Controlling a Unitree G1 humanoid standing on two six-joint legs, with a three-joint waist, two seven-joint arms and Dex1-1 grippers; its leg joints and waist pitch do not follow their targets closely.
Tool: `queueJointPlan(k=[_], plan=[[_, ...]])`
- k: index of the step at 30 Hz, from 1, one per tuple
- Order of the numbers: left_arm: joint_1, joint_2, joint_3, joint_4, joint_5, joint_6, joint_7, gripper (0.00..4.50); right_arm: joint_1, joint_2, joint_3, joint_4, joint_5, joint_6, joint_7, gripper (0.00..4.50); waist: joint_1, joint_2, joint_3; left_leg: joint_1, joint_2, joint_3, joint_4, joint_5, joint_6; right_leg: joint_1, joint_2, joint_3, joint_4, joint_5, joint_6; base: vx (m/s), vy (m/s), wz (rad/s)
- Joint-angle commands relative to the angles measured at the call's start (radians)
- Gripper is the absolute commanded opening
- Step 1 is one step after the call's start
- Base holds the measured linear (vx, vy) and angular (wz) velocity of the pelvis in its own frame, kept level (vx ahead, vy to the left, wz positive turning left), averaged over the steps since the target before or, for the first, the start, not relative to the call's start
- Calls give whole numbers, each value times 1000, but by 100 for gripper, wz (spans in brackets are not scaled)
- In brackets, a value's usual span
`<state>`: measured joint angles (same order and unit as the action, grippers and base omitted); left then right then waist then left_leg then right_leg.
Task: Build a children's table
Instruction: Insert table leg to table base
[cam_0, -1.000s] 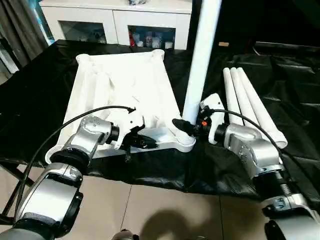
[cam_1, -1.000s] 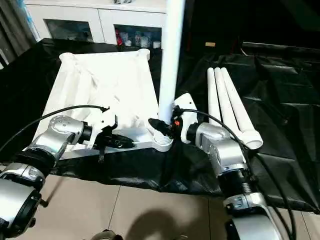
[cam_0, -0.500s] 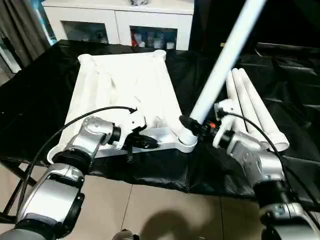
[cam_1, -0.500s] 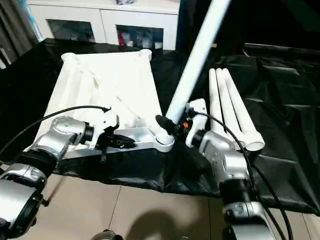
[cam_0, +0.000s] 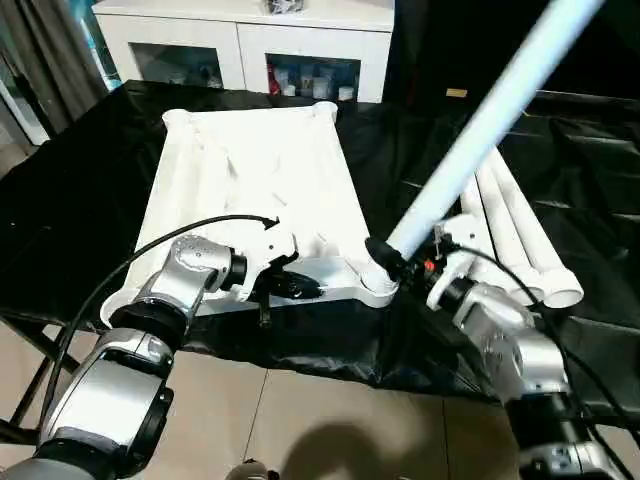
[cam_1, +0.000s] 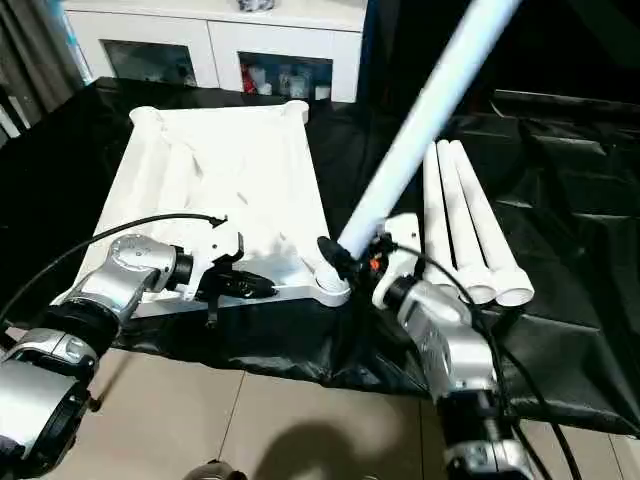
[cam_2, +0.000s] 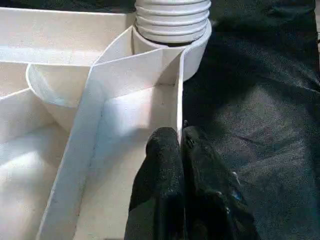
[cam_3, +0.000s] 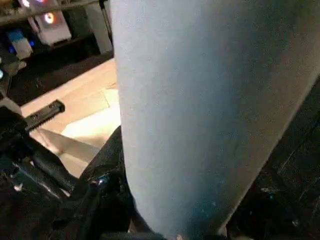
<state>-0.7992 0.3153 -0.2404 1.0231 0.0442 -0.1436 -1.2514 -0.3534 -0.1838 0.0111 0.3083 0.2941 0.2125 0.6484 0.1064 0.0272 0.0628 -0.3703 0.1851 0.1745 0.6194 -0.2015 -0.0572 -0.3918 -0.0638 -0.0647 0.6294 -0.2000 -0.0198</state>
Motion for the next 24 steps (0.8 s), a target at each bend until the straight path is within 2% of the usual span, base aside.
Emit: queueJointPlan(k=[1, 2, 4, 9, 10, 12, 16, 17, 19, 24], plan=[[-12, 8, -1, -1, 14, -14, 23, 0, 30, -49, 101, 10, -103, 53, 18, 189, -8, 8, -69, 16, 54, -20, -92, -196, -9, 48, -93, 58, -81, -137, -238, 0, 0, 0], [-11, 9, -4, -2, 17, -16, 22, 0, 26, -55, 119, 9, -114, 57, 26, 189, -9, 9, -68, 18, 54, -20, -93, -200, -10, 46, -93, 58, -81, -140, -237, 0, 0, 0], [-11, 9, -4, -2, 17, -16, 22, 0, 26, -55, 119, 9, -114, 57, 26, 189, -10, 9, -65, 20, 54, -19, -95, -219, -13, 46, -94, 59, -85, -163, -233, 0, 0, 0], [-2, 8, -6, -7, 22, -18, 16, 0, -18, -66, 165, 39, -134, 64, 77, 189, -15, -5, -64, 20, 53, -18, -96, -212, -5, 47, -96, 60, -89, -202, -232, 0, 0, 0], [-1, 9, -5, -7, 22, -19, 14, 0, -24, -71, 175, 45, -134, 65, 91, 189, -14, -1, -64, 23, 54, -17, -94, -210, -2, 45, -98, 62, -91, -209, -231, 0, 0, 0], [0, 13, -6, -8, 24, -23, 6, 0, -27, -77, 189, 53, -131, 63, 118, 189, -14, -5, -66, 18, 55, -19, -96, -192, 3, 49, -98, 60, -88, -192, -231, 0, 0, 0], [0, 16, -6, -7, 18, -40, -31, 0, -27, -84, 201, 76, -124, 49, 173, 189, -15, -4, -70, 16, 55, -18, -93, -154, 20, 52, -97, 58, -81, -124, -244, 0, 0, 0], [-2, 19, -8, -7, 13, -48, -58, 0, -30, -88, 207, 88, -121, 44, 203, 189, -14, -8, -71, 15, 55, -17, -93, -146, 24, 53, -96, 57, -80, -111, -246, 0, 0, 0], [-7, 23, -14, -7, 10, -53, -101, 0, -32, -98, 218, 97, -118, 35, 248, 189, -13, -5, -73, 14, 55, -17, -91, -122, 37, 54, -96, 55, -75, -62, -259, 0, 0, 0], [-21, 37, -39, -8, 17, -53, -194, 0, -33, -133, 255, 104, -120, 17, 357, 189, -10, -5, -76, 16, 58, -15, -89, -110, 55, 55, -95, 52, -68, 3, -278, 0, 0, 0]])
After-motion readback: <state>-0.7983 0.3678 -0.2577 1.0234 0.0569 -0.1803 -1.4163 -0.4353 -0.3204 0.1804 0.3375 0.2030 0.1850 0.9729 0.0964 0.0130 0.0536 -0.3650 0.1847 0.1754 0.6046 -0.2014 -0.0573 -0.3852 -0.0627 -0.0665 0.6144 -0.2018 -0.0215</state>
